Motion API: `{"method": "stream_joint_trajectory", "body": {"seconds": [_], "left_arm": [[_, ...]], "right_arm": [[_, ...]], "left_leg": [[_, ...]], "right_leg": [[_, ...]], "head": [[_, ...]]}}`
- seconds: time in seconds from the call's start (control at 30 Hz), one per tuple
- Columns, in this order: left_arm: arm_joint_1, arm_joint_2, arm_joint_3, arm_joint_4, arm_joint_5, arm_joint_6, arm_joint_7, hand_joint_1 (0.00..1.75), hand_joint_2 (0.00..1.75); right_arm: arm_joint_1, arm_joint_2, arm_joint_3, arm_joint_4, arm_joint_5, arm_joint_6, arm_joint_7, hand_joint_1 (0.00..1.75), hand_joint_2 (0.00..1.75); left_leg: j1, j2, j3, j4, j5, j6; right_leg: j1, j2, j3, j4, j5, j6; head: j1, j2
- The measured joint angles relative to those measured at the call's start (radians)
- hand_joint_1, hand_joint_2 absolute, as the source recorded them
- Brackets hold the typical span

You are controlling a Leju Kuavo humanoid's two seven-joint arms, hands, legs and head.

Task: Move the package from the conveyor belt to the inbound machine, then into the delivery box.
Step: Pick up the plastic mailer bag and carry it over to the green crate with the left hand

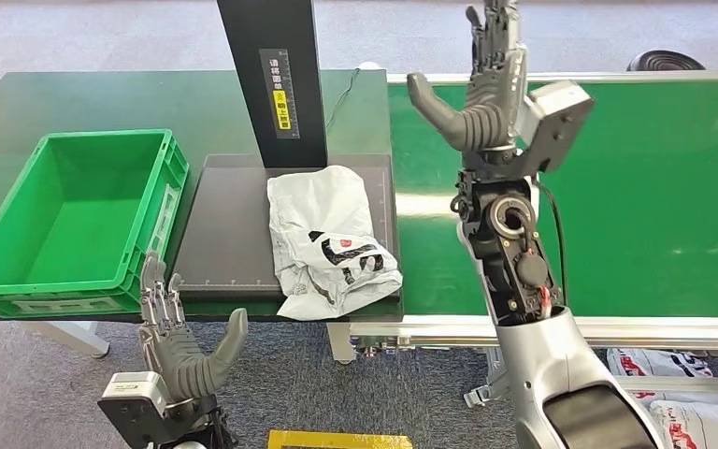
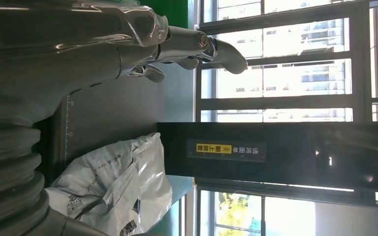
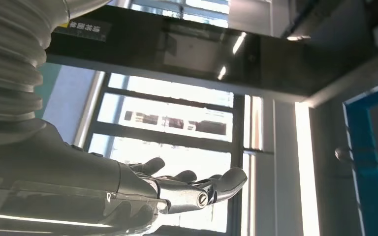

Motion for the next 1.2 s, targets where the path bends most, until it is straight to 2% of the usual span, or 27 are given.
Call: {"method": "stream_joint_trajectory", "body": {"seconds": [0.27, 0.5, 0.57, 0.67, 0.73, 0.9, 1.2], "left_arm": [[0.001, 0.005, 0.007, 0.002, -0.001, -0.059, 0.000, 0.00, 1.75], [0.001, -0.003, 0.006, 0.017, -0.010, -0.057, 0.000, 0.00, 1.75], [0.001, -0.004, 0.007, 0.023, -0.010, -0.056, 0.000, 0.00, 1.75], [0.001, -0.009, 0.009, 0.033, -0.011, -0.059, 0.000, 0.00, 1.75], [0.000, -0.011, 0.012, 0.040, -0.013, -0.064, 0.000, 0.00, 1.75], [-0.010, -0.014, 0.029, 0.059, -0.020, -0.079, 0.000, 0.00, 1.75], [-0.041, -0.008, 0.076, 0.082, -0.078, -0.102, 0.000, 0.00, 1.75]], "right_arm": [[0.272, -0.031, 0.045, -0.206, -0.035, -0.158, -0.070, 0.00, 1.75], [0.500, -0.004, 0.119, -0.312, -0.042, -0.280, -0.073, 0.00, 1.75], [0.546, 0.010, 0.124, -0.332, -0.068, -0.271, -0.074, 0.00, 1.75], [0.631, 0.054, 0.107, -0.347, -0.125, -0.165, -0.074, 0.00, 1.75], [0.686, 0.085, 0.094, -0.351, -0.115, -0.116, -0.075, 0.00, 1.75], [0.770, 0.120, 0.089, -0.353, -0.110, -0.116, -0.075, 0.00, 1.75], [0.856, 0.135, 0.086, -0.338, -0.101, -0.089, -0.075, 0.00, 1.75]], "left_leg": [[0.000, 0.000, 0.000, 0.000, -0.001, 0.000], [0.000, 0.000, 0.000, -0.001, -0.001, -0.001], [0.000, 0.000, 0.000, -0.001, -0.001, -0.001], [0.000, 0.000, 0.000, -0.001, -0.001, -0.001], [0.000, 0.000, 0.000, -0.001, -0.001, -0.001], [0.000, 0.000, 0.000, -0.001, -0.002, -0.001], [0.000, 0.000, 0.000, -0.001, -0.002, -0.001]], "right_leg": [[0.000, 0.000, 0.000, 0.000, 0.000, 0.000], [0.000, 0.000, 0.000, 0.000, -0.001, 0.000], [0.000, 0.000, 0.000, 0.000, -0.001, 0.000], [0.000, 0.000, 0.000, 0.000, -0.002, 0.001], [0.000, 0.000, 0.000, 0.000, -0.002, 0.001], [0.000, 0.000, 0.000, 0.000, -0.002, 0.000], [0.000, 0.000, 0.000, 0.000, -0.002, 0.000]], "head": [[0.000, 0.000], [0.000, 0.000], [0.000, 0.000], [0.000, 0.000], [0.000, 0.000], [0.000, 0.000], [0.000, 0.000]]}}
